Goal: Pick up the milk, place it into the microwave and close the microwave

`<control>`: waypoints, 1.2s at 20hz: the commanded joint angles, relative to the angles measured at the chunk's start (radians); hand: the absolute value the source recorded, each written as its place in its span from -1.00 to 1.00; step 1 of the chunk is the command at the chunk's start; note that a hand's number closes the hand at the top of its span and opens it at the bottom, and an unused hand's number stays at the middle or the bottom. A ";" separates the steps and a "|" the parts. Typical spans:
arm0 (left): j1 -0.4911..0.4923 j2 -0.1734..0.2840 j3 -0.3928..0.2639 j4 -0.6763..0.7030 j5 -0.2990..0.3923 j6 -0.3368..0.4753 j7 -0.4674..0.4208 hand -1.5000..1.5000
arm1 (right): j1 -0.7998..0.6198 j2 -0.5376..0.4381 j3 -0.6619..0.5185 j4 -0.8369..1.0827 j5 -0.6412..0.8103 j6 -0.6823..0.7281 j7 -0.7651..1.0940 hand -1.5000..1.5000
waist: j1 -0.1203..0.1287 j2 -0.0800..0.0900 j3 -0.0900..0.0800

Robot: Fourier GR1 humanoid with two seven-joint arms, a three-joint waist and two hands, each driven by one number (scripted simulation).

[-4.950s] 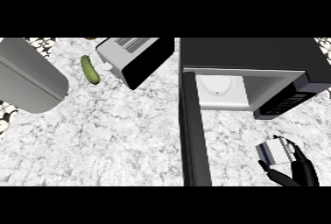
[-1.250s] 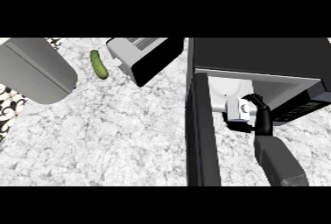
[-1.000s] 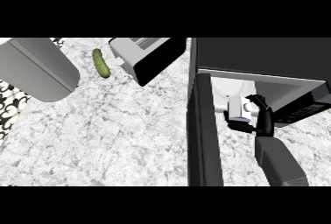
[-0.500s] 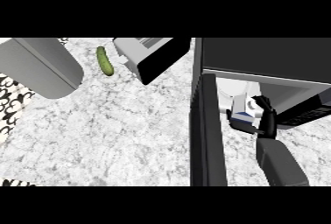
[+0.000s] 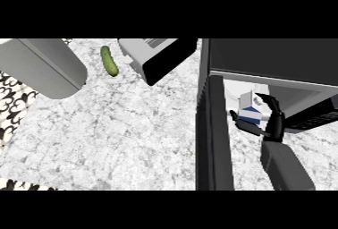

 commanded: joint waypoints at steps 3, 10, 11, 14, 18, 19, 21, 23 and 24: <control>-0.027 0.019 -0.003 0.002 -0.006 0.002 0.016 -1.00 | -0.197 -0.107 0.096 0.062 0.082 0.085 0.170 -1.00 | 0.078 0.027 -0.004; -0.057 0.028 -0.020 0.010 -0.004 0.010 0.035 -1.00 | -0.230 -0.063 0.137 0.058 0.103 -0.006 0.226 -1.00 | 0.092 0.021 -0.007; -0.052 0.035 -0.022 0.012 0.012 0.008 0.046 -1.00 | -0.235 -0.062 0.134 0.055 0.098 -0.017 0.231 -1.00 | 0.087 0.019 -0.005; -0.066 0.028 -0.033 0.026 0.013 0.013 0.048 -1.00 | -0.254 -0.025 0.144 0.046 0.090 -0.041 0.257 -1.00 | 0.082 0.012 -0.006; -0.077 0.046 -0.033 0.022 -0.006 0.013 0.065 -1.00 | -0.257 0.000 0.166 0.029 0.091 -0.060 0.249 -1.00 | 0.082 0.011 -0.004; -0.078 0.053 -0.036 0.030 0.001 0.012 0.074 -1.00 | -0.267 -0.012 0.162 0.024 0.083 -0.055 0.267 -1.00 | 0.073 0.010 -0.004; -0.077 0.056 -0.038 0.043 0.005 0.008 0.080 -1.00 | -0.281 -0.020 0.160 0.016 0.074 -0.061 0.288 -1.00 | 0.059 0.003 -0.005; -0.082 0.045 -0.058 0.036 0.003 0.014 0.084 -1.00 | -0.300 -0.007 0.157 0.003 0.061 -0.088 0.304 -1.00 | 0.052 -0.001 -0.004; -0.088 0.037 -0.063 0.051 -0.010 0.016 0.079 -1.00 | -0.299 -0.005 0.152 0.002 0.053 -0.097 0.302 -1.00 | 0.045 0.002 -0.003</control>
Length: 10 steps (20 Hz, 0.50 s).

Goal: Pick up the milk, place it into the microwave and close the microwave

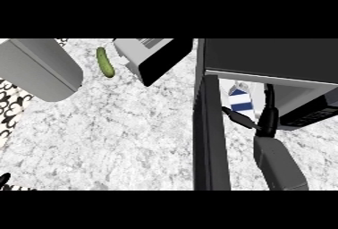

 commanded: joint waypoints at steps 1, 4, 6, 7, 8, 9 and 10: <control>-0.012 0.001 -0.017 0.029 -0.001 0.001 0.015 -1.00 | -0.279 -0.055 0.071 0.016 0.050 0.108 0.119 -1.00 | 0.040 -0.001 0.000; -0.013 -0.004 -0.029 0.019 -0.007 0.008 0.024 -1.00 | -0.296 -0.054 0.073 0.012 0.037 0.081 0.145 -1.00 | 0.043 -0.002 0.001; -0.016 -0.024 -0.051 0.029 -0.036 0.017 0.025 -1.00 | -0.322 -0.084 0.102 0.056 0.060 0.130 0.182 -1.00 | 0.016 -0.001 0.001; -0.002 -0.018 -0.042 0.050 -0.035 0.001 0.023 -1.00 | -0.359 -0.101 0.121 0.086 0.080 0.155 0.211 -1.00 | 0.012 -0.003 0.000; 0.013 -0.027 -0.040 0.025 -0.038 0.005 0.019 -1.00 | -0.389 -0.143 0.129 0.111 0.092 0.205 0.238 -1.00 | 0.013 -0.005 0.001; -0.010 -0.033 -0.053 0.036 -0.061 0.002 0.011 -1.00 | -0.426 -0.156 0.123 0.123 0.080 0.264 0.255 -1.00 | -0.003 -0.003 0.002; -0.037 -0.039 -0.043 0.051 -0.063 0.023 0.011 -1.00 | -0.443 -0.146 0.128 0.150 0.085 0.287 0.252 -1.00 | -0.022 -0.002 0.003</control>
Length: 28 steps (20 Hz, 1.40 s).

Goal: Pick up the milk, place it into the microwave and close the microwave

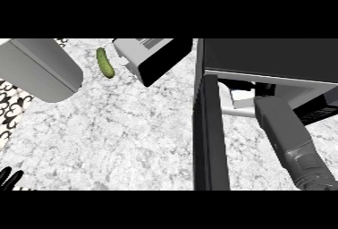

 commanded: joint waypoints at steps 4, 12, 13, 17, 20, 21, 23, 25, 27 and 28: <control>-0.032 -0.065 -0.096 0.031 -0.095 -0.015 -0.022 -1.00 | -0.099 -0.070 -0.008 0.113 -0.011 0.236 -0.028 -1.00 | -0.052 -0.003 0.000; -0.002 -0.065 -0.226 0.058 -0.173 -0.127 -0.017 -1.00 | -0.078 -0.070 -0.056 0.141 -0.091 0.572 -0.085 -1.00 | -0.086 -0.019 -0.001; 0.036 -0.062 -0.240 0.065 -0.190 -0.162 -0.037 -1.00 | -0.061 -0.054 -0.071 0.143 -0.114 0.612 -0.081 -1.00 | -0.088 -0.024 -0.002; -0.084 -0.096 -0.303 0.082 -0.277 -0.105 0.017 -1.00 | 0.024 0.000 -0.084 0.129 -0.143 0.691 -0.162 -1.00 | -0.118 -0.026 -0.001; -0.088 -0.146 -0.376 0.131 -0.384 -0.116 -0.031 -1.00 | 0.052 0.000 -0.076 0.093 -0.158 0.775 -0.127 -1.00 | -0.124 -0.035 -0.003; -0.094 -0.132 -0.340 0.158 -0.374 -0.119 -0.040 -1.00 | 0.111 0.017 -0.081 0.087 -0.166 0.761 -0.162 -1.00 | -0.126 -0.035 -0.003; -0.178 -0.186 -0.374 0.194 -0.431 -0.064 -0.030 -1.00 | 0.135 0.070 -0.067 0.039 -0.169 0.745 -0.169 -1.00 | -0.133 -0.036 -0.004; -0.129 -0.169 -0.384 0.265 -0.513 -0.108 -0.143 -1.00 | 0.253 0.065 -0.039 0.004 -0.156 0.799 -0.218 -1.00 | -0.141 -0.042 -0.005; -0.194 -0.184 -0.400 0.269 -0.527 -0.065 -0.071 -1.00 | 0.323 0.057 -0.017 -0.065 -0.154 0.814 -0.184 -1.00 | -0.160 -0.046 -0.005; -0.224 -0.212 -0.423 0.289 -0.534 -0.044 -0.046 -1.00 | 0.360 0.069 0.002 -0.100 -0.144 0.802 -0.179 -1.00 | -0.165 -0.046 -0.006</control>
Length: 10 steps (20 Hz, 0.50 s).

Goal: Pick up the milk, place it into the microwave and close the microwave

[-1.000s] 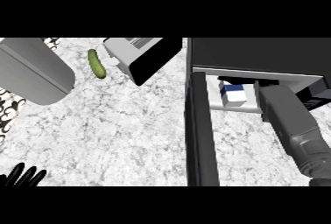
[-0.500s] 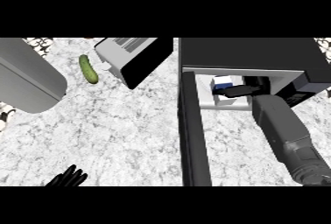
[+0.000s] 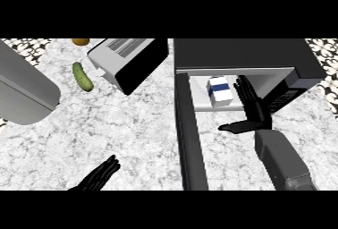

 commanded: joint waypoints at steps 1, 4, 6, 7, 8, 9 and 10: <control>-0.063 -0.016 -0.019 0.050 -0.046 0.022 0.024 1.00 | 0.154 -0.027 0.045 -0.146 0.004 0.057 0.032 -1.00 | -0.018 -0.004 0.000; -0.091 -0.025 -0.022 0.096 -0.061 0.020 -0.021 1.00 | 0.306 -0.009 0.061 -0.249 0.008 -0.001 0.017 -1.00 | -0.023 -0.005 -0.001; -0.137 -0.055 -0.045 0.147 -0.132 0.063 -0.029 1.00 | 0.400 -0.006 0.077 -0.322 0.007 0.002 0.024 -1.00 | -0.029 -0.004 -0.002; -0.156 -0.075 -0.075 0.145 -0.151 0.079 -0.003 1.00 | 0.448 -0.010 0.091 -0.377 0.009 0.011 0.037 -1.00 | -0.025 -0.003 -0.001; -0.174 -0.085 -0.083 0.159 -0.172 0.100 0.013 1.00 | 0.511 -0.014 0.096 -0.418 0.010 0.018 -0.007 -1.00 | -0.029 -0.002 -0.001; -0.220 -0.074 -0.057 0.220 -0.166 0.083 -0.001 1.00 | 0.525 -0.033 0.083 -0.490 -0.022 0.033 0.063 -1.00 | -0.027 0.000 -0.001; -0.193 -0.065 -0.078 0.205 -0.180 0.076 -0.007 1.00 | 0.589 -0.054 0.074 -0.537 -0.033 0.042 0.053 -1.00 | -0.022 -0.001 -0.001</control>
